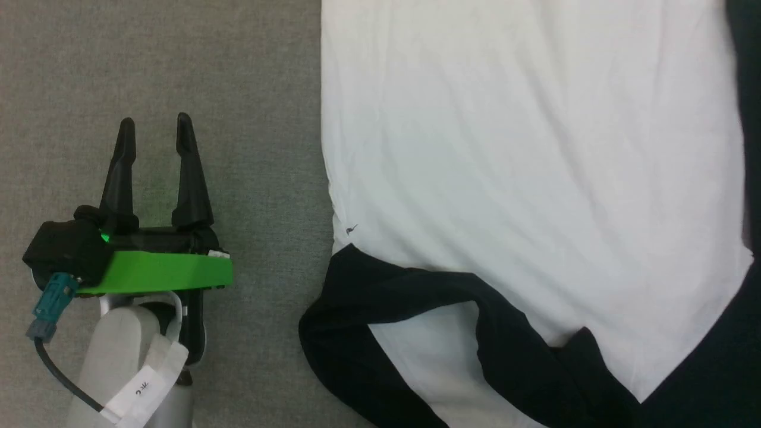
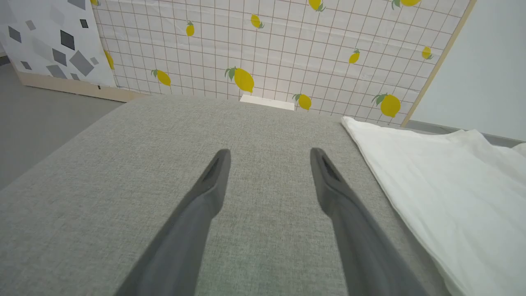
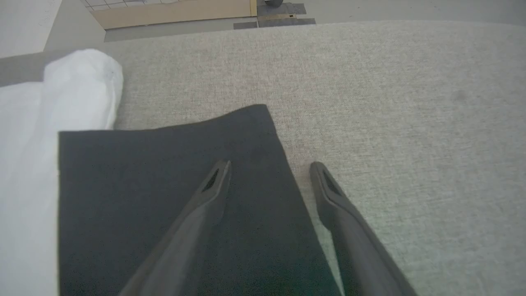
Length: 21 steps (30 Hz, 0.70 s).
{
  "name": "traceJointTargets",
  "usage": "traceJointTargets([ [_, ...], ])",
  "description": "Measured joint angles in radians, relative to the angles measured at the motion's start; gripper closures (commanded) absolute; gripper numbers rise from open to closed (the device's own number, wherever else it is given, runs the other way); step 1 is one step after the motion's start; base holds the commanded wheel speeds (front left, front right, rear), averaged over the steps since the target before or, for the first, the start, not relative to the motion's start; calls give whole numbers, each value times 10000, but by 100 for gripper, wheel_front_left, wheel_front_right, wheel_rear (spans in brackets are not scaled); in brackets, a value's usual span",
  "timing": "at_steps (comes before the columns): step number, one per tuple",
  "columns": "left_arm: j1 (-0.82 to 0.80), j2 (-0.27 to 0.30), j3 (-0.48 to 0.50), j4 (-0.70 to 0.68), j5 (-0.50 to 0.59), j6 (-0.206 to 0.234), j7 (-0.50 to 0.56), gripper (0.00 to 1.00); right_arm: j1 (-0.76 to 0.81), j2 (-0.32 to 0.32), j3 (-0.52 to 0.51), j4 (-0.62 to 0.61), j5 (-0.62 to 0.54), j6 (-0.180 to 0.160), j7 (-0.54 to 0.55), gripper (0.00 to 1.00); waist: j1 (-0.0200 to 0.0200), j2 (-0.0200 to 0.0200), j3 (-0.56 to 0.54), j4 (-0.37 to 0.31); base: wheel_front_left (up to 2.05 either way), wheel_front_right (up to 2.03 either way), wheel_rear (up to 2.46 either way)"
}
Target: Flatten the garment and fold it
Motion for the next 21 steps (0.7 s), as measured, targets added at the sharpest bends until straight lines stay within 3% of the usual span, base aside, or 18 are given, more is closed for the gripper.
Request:
traceJointTargets([
  [3, 3, -105, 130, 6, 121, -128, 0, 0, -280, 56, -284, 84, -111, 0, 359, 0, 0, 0, 204, 153, 0, 0, 0],
  [4, 4, -127, 167, 13, 163, -140, 0, 0, -398, 48, -372, 123, -190, 0, 589, 17, 0, 0, 260, 193, 0, 0, 0],
  [5, 4, -140, 199, 23, 219, -207, 0, 0, -494, 21, -453, 134, -288, 0, 846, 53, -1, 0, 305, 228, 0, 0, 0],
  [6, 4, -157, 234, 36, 230, -228, 0, 0, -576, -19, -500, 138, -408, 0, 1106, 71, -1, 0, 331, 255, 0, 0, 0],
  [7, 4, -176, 272, 54, 232, -274, 0, 0, -630, -46, -493, 125, -481, 0, 1308, 100, -1, 0, 341, 267, 0, 0, 0],
  [10, 10, -238, 414, 128, 313, -408, 0, 0, -588, -15, -506, -100, -754, 2, 1430, 100, -1, 0, 249, 220, 0, 0, 0],
  [16, 31, -443, 479, 449, 316, -663, 0, 0, 353, 36, -658, -874, -1062, 2, 617, 100, -1, 0, -238, 81, 0, 0, 0],
  [21, 259, -500, 543, 821, 316, -815, 0, 0, 1620, -12, -836, -2196, -1218, 2, 385, 100, -2, 0, -926, -102, 0, 0, 0],
])
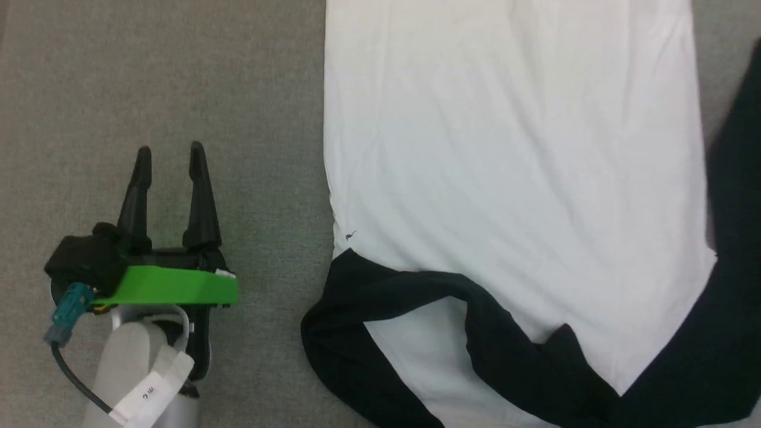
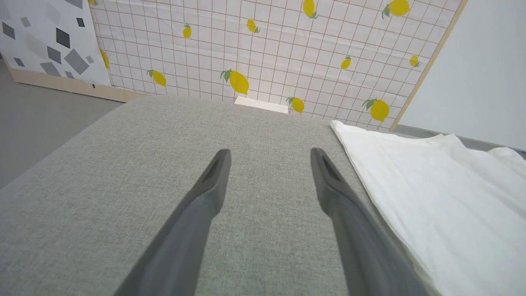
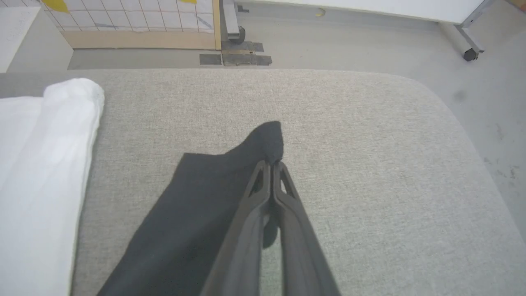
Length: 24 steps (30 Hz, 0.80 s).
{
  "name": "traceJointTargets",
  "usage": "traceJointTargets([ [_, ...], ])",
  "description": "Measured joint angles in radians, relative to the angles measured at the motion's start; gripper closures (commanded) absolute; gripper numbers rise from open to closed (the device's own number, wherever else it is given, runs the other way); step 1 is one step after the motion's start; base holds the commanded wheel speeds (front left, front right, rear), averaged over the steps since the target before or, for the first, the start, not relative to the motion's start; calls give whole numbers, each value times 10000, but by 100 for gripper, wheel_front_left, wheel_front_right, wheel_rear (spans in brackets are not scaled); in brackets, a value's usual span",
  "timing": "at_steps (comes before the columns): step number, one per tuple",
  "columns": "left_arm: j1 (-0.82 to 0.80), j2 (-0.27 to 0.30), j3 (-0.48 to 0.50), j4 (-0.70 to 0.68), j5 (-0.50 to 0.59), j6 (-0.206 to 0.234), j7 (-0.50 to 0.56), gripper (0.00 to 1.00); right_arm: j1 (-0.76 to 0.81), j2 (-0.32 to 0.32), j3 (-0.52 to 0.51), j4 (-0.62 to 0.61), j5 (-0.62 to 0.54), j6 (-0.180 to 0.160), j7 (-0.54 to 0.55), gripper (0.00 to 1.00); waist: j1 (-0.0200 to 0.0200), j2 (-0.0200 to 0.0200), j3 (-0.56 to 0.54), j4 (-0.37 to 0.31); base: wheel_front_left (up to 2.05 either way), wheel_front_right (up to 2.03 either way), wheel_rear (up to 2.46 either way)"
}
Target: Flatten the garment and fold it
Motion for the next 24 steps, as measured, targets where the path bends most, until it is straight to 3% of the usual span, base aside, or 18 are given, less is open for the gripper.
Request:
traceJointTargets([
  [5, 460, -92, 33, 242, 12, -27, 0, 0, 1679, 176, -456, -1969, 113, 0, 221, 100, -1, 0, -826, -202, 0, 0, 0],
  [15, 1298, -148, 44, 516, 10, -100, 0, 0, 4934, 1523, -968, -6706, 729, 0, 995, 100, -2, 0, -2506, -606, 0, 0, 0],
  [20, 1501, -171, -67, 556, -2, -102, 0, 0, 6101, 2232, -426, -8577, 846, -2, 1170, 100, -2, 0, -3150, -732, 0, 0, 0],
  [24, 1553, -186, -128, 570, -6, -105, 0, 0, 6847, 2683, 755, -9451, 874, -2, 1338, 100, -2, 0, -3460, -765, 0, 0, 0],
])
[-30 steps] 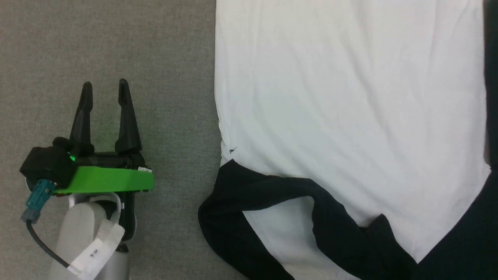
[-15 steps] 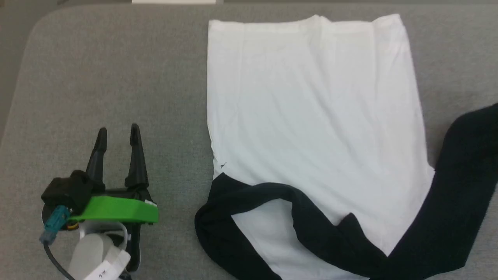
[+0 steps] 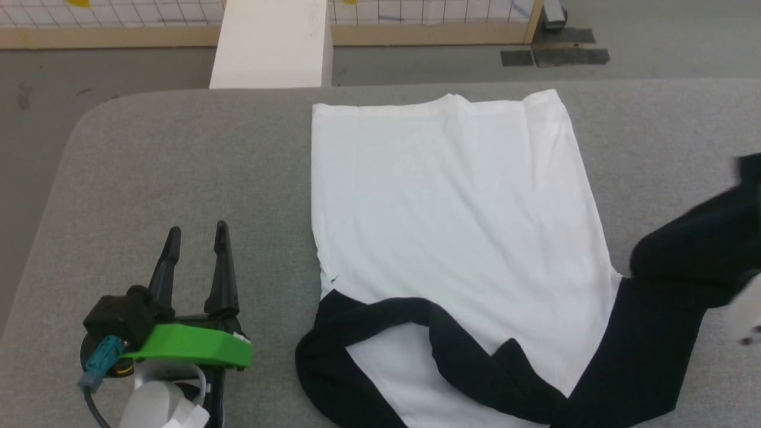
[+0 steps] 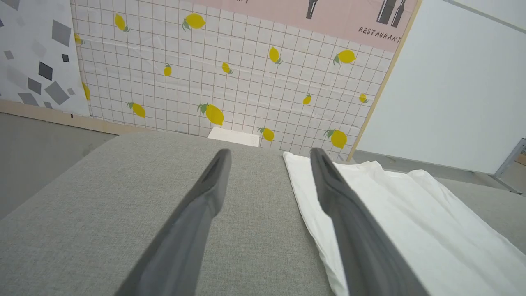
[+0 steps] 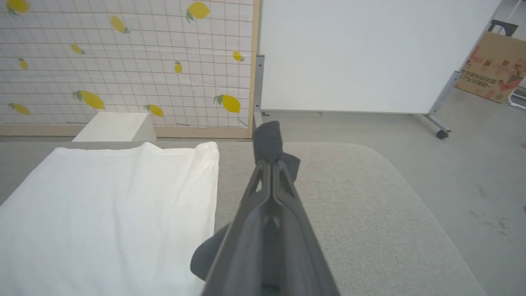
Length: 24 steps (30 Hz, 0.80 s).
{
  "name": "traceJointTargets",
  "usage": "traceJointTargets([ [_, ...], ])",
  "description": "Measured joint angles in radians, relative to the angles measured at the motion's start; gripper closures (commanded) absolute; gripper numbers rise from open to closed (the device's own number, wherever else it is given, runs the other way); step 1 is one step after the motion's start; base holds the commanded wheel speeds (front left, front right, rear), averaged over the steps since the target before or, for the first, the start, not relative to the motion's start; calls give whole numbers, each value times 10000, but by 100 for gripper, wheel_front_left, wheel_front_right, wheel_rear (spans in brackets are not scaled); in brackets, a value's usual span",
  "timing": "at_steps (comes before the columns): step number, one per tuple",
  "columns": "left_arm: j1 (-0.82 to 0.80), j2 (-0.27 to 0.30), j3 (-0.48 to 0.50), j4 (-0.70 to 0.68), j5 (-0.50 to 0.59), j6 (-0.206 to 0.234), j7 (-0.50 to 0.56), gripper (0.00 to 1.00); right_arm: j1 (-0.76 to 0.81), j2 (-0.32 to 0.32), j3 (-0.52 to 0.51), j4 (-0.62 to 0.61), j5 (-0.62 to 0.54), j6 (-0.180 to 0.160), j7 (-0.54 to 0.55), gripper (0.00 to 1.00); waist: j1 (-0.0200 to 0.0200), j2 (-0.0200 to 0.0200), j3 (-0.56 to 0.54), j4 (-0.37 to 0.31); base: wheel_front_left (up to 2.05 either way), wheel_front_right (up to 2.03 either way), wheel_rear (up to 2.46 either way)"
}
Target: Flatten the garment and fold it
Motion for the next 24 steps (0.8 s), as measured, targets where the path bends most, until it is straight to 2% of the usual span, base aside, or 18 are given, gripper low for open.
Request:
traceJointTargets([
  [6, 11, -6, -52, -12, -13, -2, 0, 0, 427, 360, 2617, 29, -125, 0, 69, 100, 0, 0, -44, 78, 0, 0, 0],
  [13, -4, -8, -132, 0, -46, -4, 0, 0, 375, 548, 5306, 1532, 23, 0, -303, 100, 1, 0, 128, 250, 0, 0, 0],
  [24, -28, -13, -217, 61, -104, -4, 0, 0, -276, 571, 7465, 5221, -81, 0, -405, 100, 1, 0, 339, 557, 0, 0, 0],
])
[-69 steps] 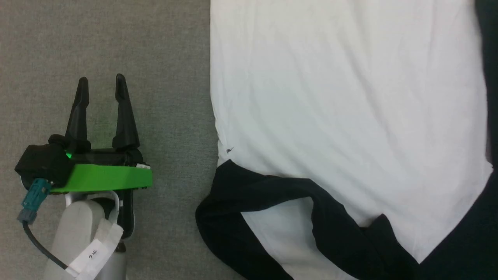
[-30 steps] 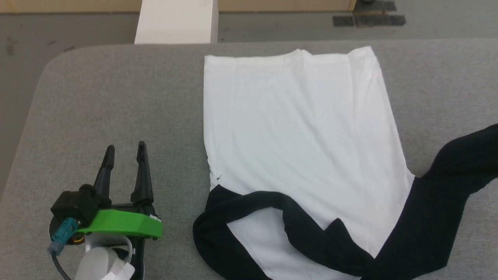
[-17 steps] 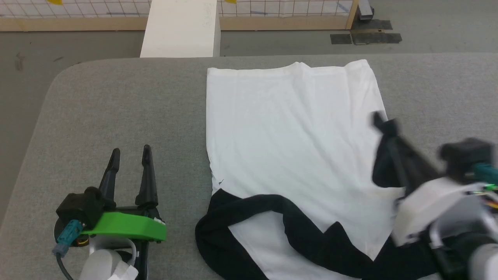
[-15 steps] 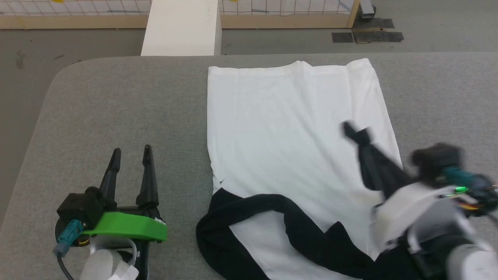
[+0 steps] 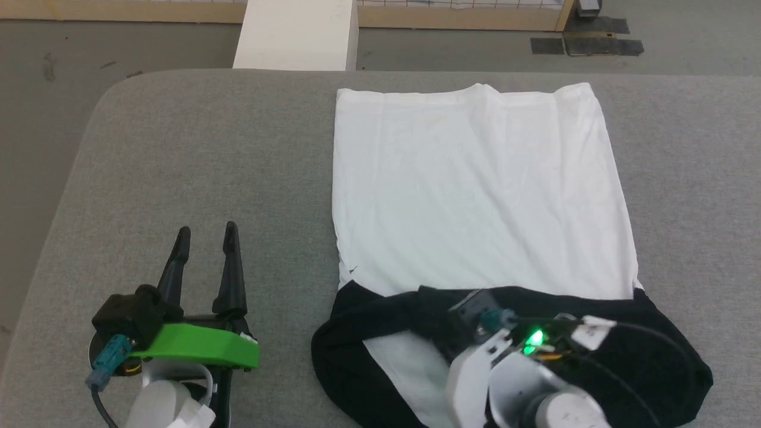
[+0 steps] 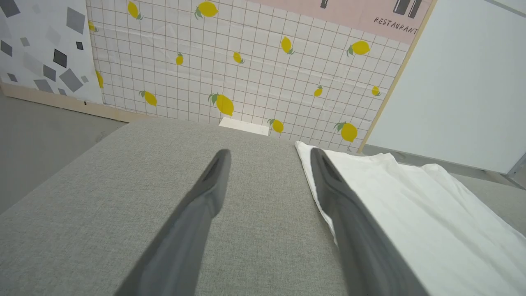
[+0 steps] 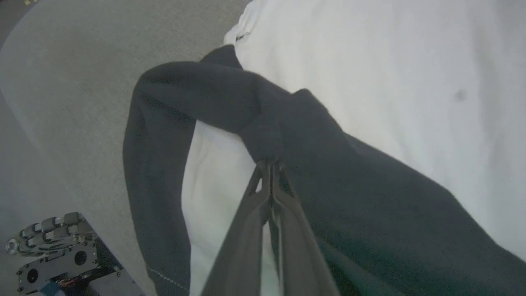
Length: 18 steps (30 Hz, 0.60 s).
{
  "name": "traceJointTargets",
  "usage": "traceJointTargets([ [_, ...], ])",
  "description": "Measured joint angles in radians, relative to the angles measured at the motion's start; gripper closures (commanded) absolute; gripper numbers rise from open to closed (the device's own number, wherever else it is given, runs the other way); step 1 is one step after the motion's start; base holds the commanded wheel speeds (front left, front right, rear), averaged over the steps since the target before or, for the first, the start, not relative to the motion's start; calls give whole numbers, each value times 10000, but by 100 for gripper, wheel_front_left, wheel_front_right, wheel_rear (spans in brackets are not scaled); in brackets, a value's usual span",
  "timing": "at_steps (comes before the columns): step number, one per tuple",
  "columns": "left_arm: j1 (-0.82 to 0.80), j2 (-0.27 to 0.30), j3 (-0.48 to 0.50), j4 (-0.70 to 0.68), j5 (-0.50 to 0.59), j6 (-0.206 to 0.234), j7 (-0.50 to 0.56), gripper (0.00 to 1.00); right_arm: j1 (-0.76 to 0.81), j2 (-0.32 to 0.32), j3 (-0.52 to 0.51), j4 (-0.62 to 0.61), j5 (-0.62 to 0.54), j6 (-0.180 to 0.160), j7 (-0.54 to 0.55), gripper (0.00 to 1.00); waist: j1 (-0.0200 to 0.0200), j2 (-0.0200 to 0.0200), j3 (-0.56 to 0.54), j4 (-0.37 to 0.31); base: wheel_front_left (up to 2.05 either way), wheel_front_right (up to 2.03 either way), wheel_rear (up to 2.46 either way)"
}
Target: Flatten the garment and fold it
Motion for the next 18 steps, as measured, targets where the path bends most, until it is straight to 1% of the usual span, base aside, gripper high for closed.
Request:
traceJointTargets([
  [3, -2, -8, 0, 0, 0, 0, 0, 0, -14, -19, 284, 800, 46, 0, 42, 100, 0, 0, 47, 30, 0, 0, 0],
  [5, -2, -8, 12, -2, 0, 0, 0, 0, -39, -33, 403, 1110, 165, 0, 38, 100, 0, 0, 63, 20, 0, 0, 0],
  [6, -2, -10, 19, 0, 0, 0, 0, 0, -51, -35, 443, 1200, 272, 0, 38, 73, 0, 0, 66, 7, 0, 0, 0],
  [7, -2, -10, 29, 0, -2, 0, 0, 0, -72, -44, 491, 1237, 368, 0, 19, 12, 0, 0, 62, -11, 0, 0, 0],
  [8, -2, -10, 31, 0, -2, 0, 0, 0, -88, -40, 479, 1250, 485, 0, -8, 0, 0, 0, 56, -26, 0, 0, 0],
  [11, -2, -10, 17, 10, 0, 0, 0, 0, -103, -42, 357, 1074, 865, 0, -305, 0, 0, 0, 0, -77, 0, 0, 0],
  [13, 0, -6, 2, 8, 0, 0, 0, 0, -101, -23, -19, 658, 1058, 2, -838, 0, 0, 0, -47, -135, 0, 0, 0],
  [14, 0, 36, -23, 6, 4, 0, 2, 0, -92, -48, -604, -150, 1271, -2, -1733, 0, 0, 0, -115, -238, 0, 0, 0],
  [18, -35, 261, -113, -25, 8, -44, 111, 0, -66, -90, -1494, -1187, 1329, 0, -3064, 0, 0, 0, -151, -440, 0, 0, 0],
])
